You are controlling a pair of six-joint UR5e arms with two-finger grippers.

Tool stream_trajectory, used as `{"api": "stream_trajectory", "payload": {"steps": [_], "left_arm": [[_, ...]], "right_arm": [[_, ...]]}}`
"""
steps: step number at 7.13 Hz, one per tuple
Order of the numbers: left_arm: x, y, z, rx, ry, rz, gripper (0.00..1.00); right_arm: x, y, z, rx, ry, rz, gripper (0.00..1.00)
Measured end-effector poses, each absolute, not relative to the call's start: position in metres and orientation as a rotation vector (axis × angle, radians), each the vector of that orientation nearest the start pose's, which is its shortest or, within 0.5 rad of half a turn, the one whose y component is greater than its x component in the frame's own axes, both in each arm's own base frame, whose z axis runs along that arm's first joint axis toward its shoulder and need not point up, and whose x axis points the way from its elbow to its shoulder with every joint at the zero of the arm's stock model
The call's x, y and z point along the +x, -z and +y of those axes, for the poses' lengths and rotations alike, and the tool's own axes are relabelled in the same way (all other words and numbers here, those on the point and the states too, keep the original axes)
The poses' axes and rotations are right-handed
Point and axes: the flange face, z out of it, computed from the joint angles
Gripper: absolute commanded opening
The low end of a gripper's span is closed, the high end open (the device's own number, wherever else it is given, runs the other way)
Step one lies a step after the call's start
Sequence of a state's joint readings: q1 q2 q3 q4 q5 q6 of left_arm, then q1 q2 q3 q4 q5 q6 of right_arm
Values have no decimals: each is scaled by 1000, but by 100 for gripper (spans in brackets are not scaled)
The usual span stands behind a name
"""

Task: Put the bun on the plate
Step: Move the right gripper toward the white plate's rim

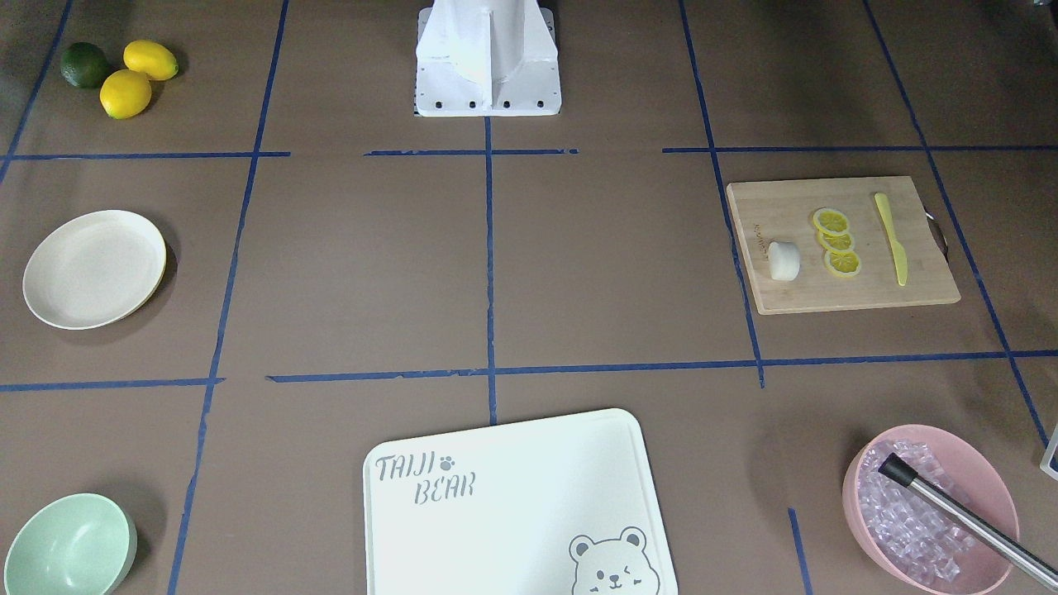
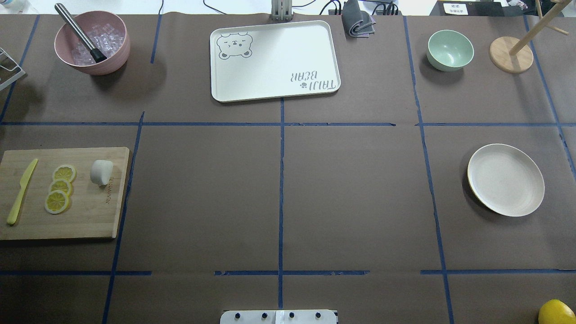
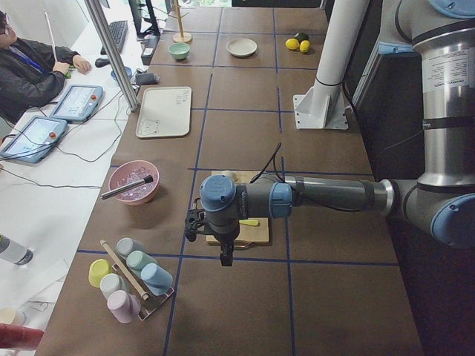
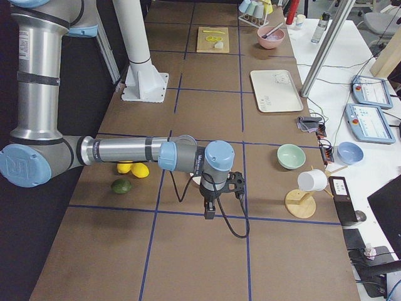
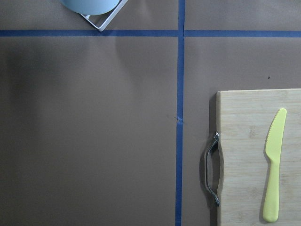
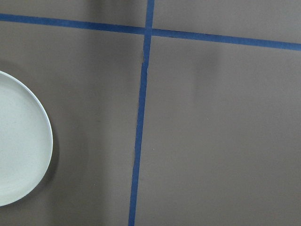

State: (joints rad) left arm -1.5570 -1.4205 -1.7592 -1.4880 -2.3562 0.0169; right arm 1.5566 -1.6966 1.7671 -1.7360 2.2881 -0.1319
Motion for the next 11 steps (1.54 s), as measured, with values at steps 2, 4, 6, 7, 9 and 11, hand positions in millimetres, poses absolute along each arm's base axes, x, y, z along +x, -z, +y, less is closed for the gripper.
{"api": "stream_trajectory", "payload": {"steps": [2, 4, 6, 7, 9, 11], "left_arm": [[-57, -638, -423, -30, -16, 786, 100], [-56, -634, -417, -30, -17, 789, 100], [-56, -635, -414, -34, -16, 792, 100], [-56, -635, -414, -34, -15, 793, 100], [-56, -635, -414, -34, -15, 794, 100], [-56, -635, -414, -34, -15, 794, 100]], "right_arm": [[60, -639, -431, -47, 107, -736, 100], [48, -637, -433, -53, 116, -759, 100], [7, -629, -439, -44, 81, -781, 100], [-15, -631, -436, -25, 52, -791, 100], [-50, -639, -427, 11, -1, -823, 100], [-74, -660, -416, 52, -21, -863, 100]]}}
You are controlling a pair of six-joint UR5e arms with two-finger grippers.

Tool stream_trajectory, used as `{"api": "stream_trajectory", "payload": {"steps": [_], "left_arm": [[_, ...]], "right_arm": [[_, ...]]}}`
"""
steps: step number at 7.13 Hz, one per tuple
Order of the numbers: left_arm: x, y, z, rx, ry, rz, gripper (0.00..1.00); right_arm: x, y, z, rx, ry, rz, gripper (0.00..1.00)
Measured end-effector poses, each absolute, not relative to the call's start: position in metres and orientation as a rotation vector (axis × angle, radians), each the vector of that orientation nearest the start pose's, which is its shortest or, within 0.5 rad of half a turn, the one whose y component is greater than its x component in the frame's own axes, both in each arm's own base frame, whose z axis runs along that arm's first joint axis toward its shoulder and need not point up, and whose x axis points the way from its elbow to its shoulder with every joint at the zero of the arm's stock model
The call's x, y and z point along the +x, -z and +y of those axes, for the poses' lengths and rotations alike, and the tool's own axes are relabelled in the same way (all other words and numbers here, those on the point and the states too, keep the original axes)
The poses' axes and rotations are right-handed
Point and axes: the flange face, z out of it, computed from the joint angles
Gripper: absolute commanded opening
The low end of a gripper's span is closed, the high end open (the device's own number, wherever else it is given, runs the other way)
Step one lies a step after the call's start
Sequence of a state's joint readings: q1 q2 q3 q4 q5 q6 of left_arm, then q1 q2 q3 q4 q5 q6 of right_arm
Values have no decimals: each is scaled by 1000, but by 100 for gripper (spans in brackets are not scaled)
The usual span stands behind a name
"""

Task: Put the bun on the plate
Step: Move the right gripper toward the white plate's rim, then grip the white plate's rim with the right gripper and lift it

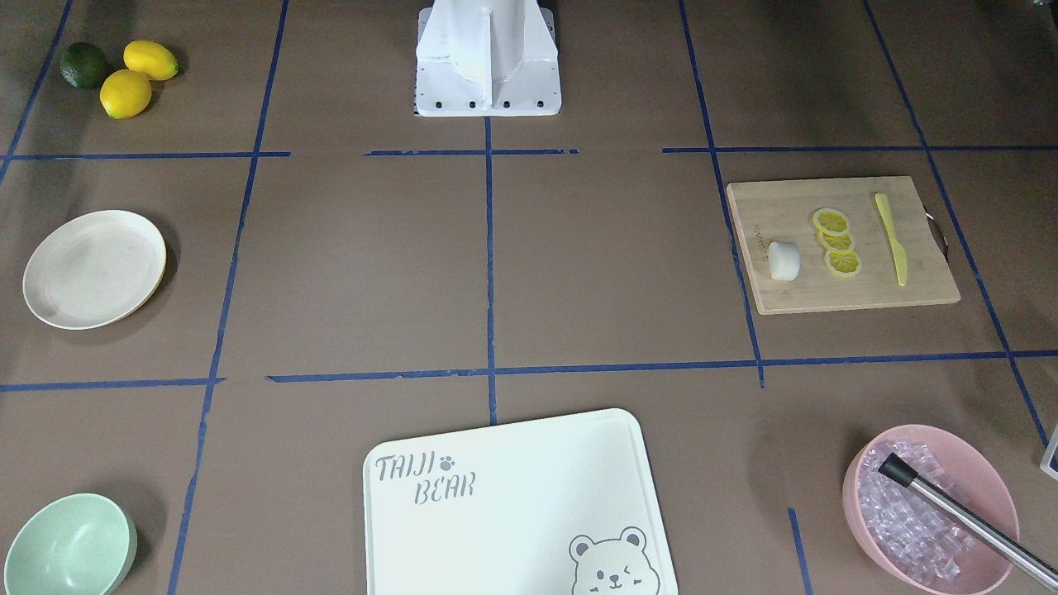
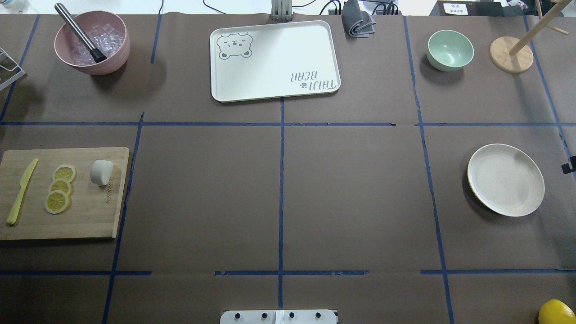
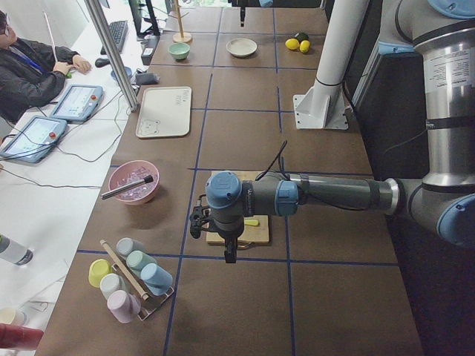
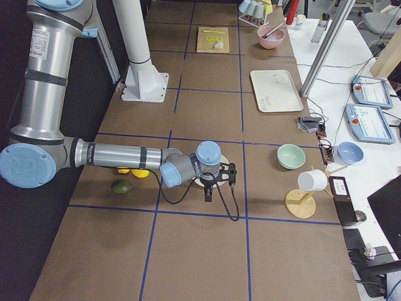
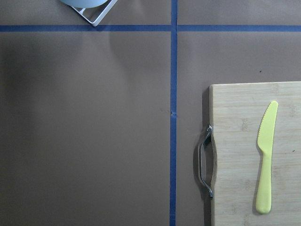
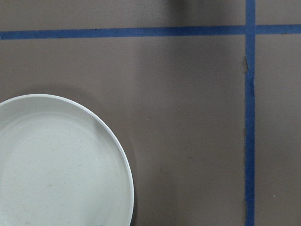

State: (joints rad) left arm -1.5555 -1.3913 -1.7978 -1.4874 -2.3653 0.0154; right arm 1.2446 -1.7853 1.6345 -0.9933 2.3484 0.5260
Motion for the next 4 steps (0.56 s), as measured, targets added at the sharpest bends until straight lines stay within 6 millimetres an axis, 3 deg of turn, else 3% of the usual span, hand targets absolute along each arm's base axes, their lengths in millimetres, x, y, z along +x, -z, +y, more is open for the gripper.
{"api": "stream_trajectory", "payload": {"steps": [4], "left_arm": [[-56, -636, -414, -34, -15, 795, 100]], "right_arm": [[-122, -683, -401, 98, 11, -877, 99]]}}
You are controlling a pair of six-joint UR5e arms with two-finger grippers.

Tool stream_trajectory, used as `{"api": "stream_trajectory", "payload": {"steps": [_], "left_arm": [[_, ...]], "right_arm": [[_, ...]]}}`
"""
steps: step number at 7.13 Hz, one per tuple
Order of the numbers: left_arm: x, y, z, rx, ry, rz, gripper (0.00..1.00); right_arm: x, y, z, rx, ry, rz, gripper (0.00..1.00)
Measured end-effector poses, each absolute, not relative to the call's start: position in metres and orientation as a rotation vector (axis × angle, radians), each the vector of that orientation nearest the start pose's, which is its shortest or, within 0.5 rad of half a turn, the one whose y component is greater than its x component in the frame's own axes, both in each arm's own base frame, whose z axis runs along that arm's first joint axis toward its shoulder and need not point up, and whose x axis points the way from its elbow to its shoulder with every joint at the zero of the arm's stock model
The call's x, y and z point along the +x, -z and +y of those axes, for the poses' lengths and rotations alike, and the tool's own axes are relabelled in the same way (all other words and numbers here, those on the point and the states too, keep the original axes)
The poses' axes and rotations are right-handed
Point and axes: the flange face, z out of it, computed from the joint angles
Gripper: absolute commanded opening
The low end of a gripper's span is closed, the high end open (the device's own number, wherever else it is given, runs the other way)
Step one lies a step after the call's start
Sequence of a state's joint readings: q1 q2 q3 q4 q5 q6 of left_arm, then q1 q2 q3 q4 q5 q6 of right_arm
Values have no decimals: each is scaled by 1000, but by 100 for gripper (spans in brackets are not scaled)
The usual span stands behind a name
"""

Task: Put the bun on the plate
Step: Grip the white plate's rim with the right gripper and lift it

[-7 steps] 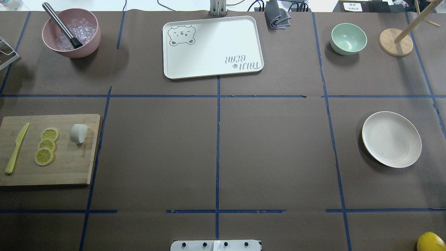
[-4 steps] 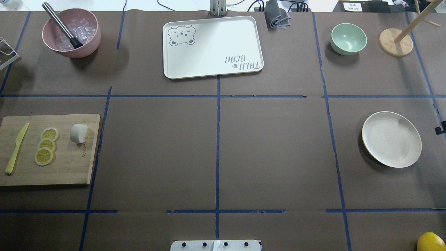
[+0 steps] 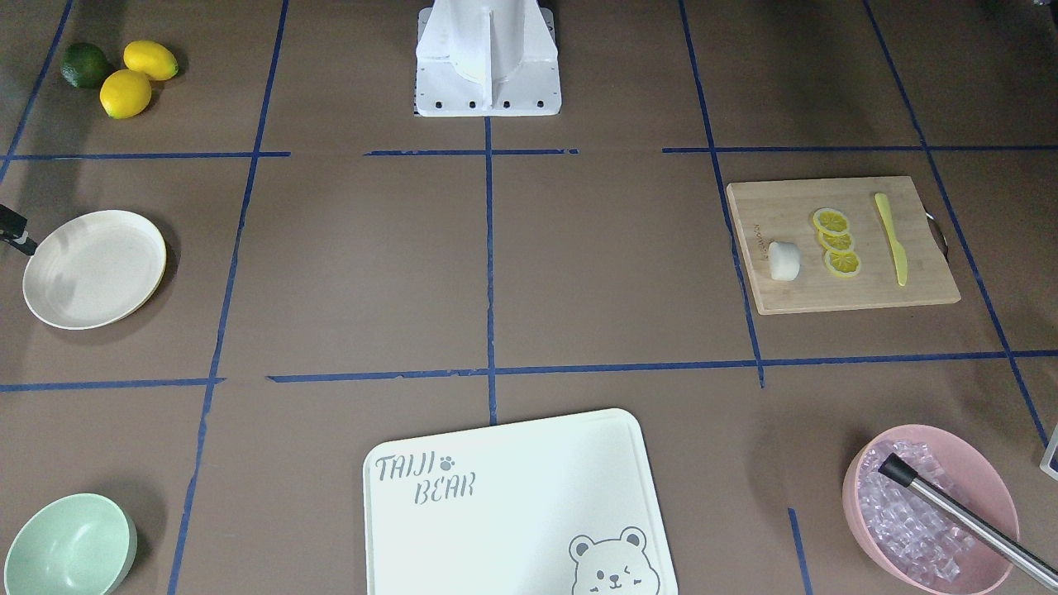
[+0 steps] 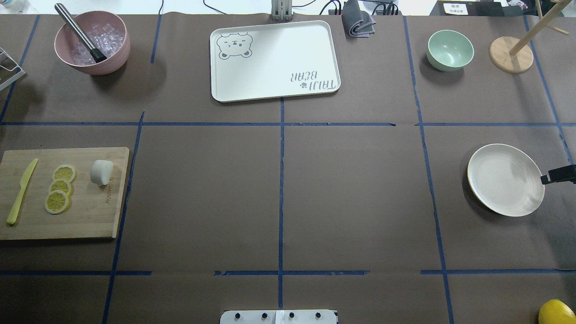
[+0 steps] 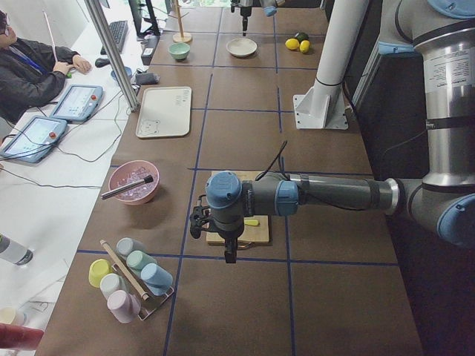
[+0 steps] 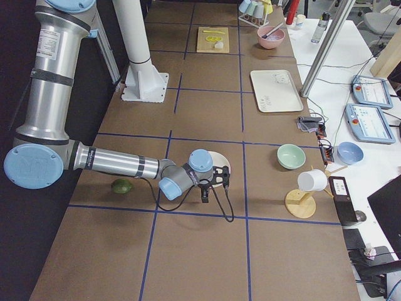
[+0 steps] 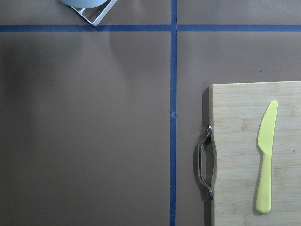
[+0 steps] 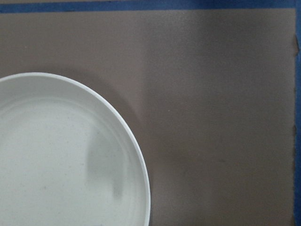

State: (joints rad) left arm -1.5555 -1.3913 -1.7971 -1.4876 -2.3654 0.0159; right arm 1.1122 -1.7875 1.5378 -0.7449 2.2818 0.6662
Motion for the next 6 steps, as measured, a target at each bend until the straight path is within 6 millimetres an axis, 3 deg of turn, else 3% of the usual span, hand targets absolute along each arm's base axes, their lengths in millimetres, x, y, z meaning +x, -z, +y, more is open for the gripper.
{"api": "stream_trajectory", "payload": {"steps": [1, 2, 3, 4, 6], "left_arm": [[-56, -636, -414, -35, -14, 795, 100], [-56, -636, -414, -36, -14, 795, 100], [-56, -636, -414, -36, -14, 795, 100], [-56, -636, -414, -36, -14, 795, 100], [-56, -636, -414, -35, -15, 795, 100]], "right_arm": [[-136, -685, -400, 100, 23, -855, 80], [-146, -685, -400, 98, 26, -844, 38], [-150, -685, -399, 95, 27, -840, 10], [-152, -684, -399, 93, 28, -841, 3], [-153, -682, -400, 95, 30, -844, 0]]}}
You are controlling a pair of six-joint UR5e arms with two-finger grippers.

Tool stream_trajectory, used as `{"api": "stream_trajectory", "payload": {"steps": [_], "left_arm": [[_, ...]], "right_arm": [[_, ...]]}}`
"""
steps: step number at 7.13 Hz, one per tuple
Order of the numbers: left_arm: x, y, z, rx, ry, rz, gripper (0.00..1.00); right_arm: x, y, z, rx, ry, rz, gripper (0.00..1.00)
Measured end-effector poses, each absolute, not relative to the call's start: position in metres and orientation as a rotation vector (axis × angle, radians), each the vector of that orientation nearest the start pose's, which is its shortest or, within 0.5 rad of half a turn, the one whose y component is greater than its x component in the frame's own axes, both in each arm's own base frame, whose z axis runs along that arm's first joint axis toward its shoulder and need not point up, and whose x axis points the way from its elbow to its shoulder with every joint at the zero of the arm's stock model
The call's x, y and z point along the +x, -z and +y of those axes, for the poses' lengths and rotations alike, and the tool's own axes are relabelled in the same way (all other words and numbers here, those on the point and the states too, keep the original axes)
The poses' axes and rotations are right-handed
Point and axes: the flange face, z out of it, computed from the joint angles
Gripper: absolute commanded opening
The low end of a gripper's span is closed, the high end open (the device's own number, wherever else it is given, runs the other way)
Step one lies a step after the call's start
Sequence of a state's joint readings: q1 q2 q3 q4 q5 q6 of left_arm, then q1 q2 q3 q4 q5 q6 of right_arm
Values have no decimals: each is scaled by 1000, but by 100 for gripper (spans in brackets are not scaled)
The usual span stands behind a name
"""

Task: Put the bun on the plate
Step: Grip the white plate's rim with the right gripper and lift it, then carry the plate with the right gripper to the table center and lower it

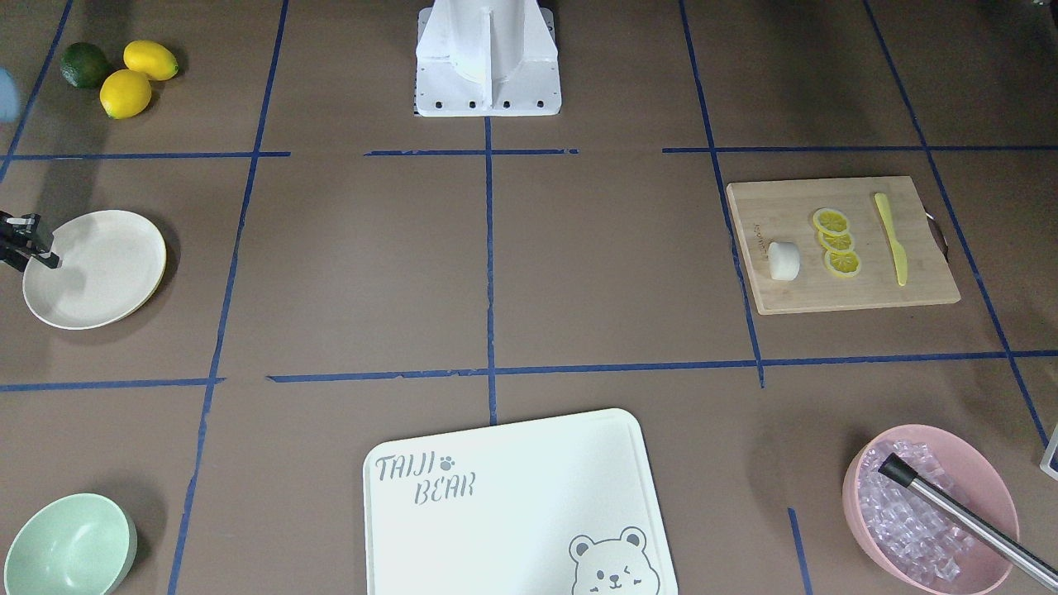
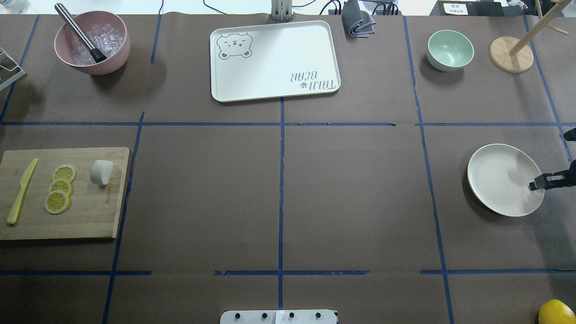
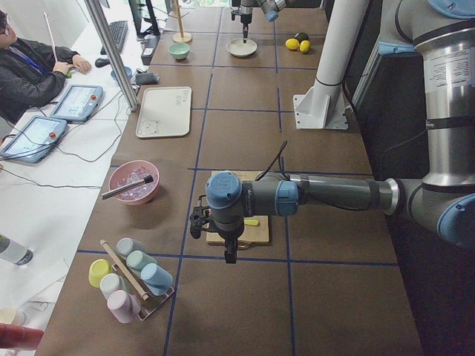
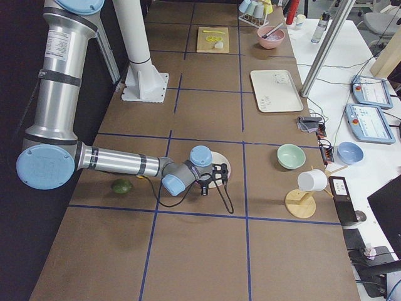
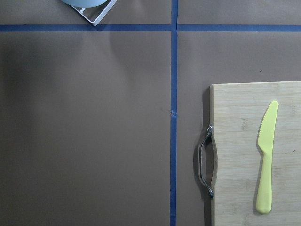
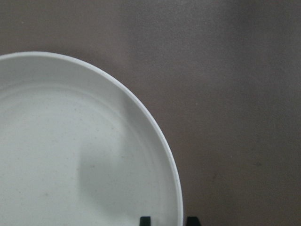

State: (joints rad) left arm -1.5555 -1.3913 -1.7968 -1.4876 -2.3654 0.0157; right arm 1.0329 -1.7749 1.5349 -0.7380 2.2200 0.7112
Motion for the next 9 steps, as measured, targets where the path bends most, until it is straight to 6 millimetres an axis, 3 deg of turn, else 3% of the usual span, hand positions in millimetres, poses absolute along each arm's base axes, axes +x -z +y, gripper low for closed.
{"api": "stream_trajectory", "payload": {"steps": [2, 3, 5, 6, 7, 9], "left_arm": [[-56, -635, -414, -34, -15, 795, 100], [-56, -635, -414, -34, -15, 795, 100], [-56, -635, -414, -32, -15, 795, 100], [-56, -635, -414, -32, -15, 795, 100], [-56, -635, -414, -33, -15, 796, 100], [-56, -635, -414, -33, -15, 796, 100]], "right_arm": [[-155, -667, -402, 110, 36, -865, 0], [-158, -646, -404, 115, 28, -900, 0], [-179, -572, -434, 127, -63, -1010, 0], [-201, -527, -458, 128, -115, -1073, 1], [-235, -482, -475, 112, -148, -1130, 1], [-332, -386, -492, 61, -212, -1182, 2]]}}
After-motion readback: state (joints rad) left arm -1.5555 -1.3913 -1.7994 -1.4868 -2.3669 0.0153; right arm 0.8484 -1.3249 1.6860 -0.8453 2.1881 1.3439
